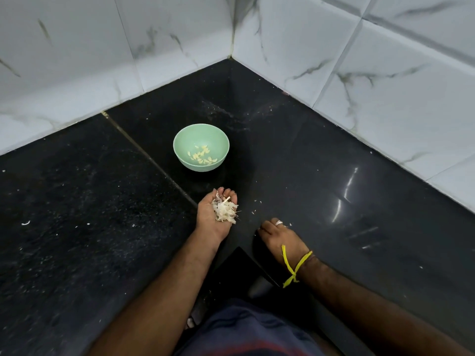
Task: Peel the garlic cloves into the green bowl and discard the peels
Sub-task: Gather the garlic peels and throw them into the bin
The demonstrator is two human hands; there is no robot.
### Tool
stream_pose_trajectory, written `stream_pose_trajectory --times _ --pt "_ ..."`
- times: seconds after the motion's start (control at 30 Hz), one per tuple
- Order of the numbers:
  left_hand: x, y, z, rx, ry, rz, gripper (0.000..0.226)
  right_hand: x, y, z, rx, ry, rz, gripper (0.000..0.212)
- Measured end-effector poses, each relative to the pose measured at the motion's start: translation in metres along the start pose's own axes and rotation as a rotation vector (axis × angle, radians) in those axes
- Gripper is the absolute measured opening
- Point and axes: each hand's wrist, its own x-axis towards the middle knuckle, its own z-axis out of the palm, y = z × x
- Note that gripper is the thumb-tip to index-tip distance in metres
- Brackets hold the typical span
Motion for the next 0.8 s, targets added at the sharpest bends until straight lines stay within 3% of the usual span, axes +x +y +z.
stream_pose_trajectory --times 0.07,0.2,0.3,0.4,0.43,0.47,0.53,0.63,0.8 --pt "0.0 -0.001 -0.002 -0.006 -0.002 -0.009 0.026 0.001 -0.004 -0.004 0.01 -0.056 0.048 0.025" --pt "-0.001 -0.002 -0.007 -0.013 -0.019 -0.014 0.026 0.006 -0.015 -0.003 -0.017 -0.131 0.129 0.025" --pt "-0.003 -0.002 -0.008 -0.004 -0.017 -0.015 0.026 0.033 -0.007 -0.012 0.143 -0.202 0.386 0.013" --pt "-0.008 0.0 -0.007 -0.006 -0.01 -0.017 0.027 0.062 0.004 -0.034 0.783 0.053 1.092 0.01" --pt "-0.009 0.001 -0.007 -0.006 -0.007 -0.019 0.027 0.069 0.003 -0.044 1.062 0.099 1.279 0.009" --pt "-0.009 0.001 -0.008 -0.002 -0.008 -0.019 0.028 0.073 -0.001 -0.052 1.287 0.136 1.343 0.009" --pt "-0.009 0.001 -0.01 0.013 -0.012 -0.017 0.027 0.078 -0.012 -0.065 1.365 0.169 1.23 0.016" --pt "-0.011 0.0 -0.013 -0.005 -0.03 -0.033 0.028 0.081 -0.038 -0.079 1.22 0.216 1.054 0.025" --pt "-0.028 0.01 -0.011 -0.004 -0.032 -0.048 0.027 0.082 -0.078 -0.073 1.019 0.366 0.974 0.014"
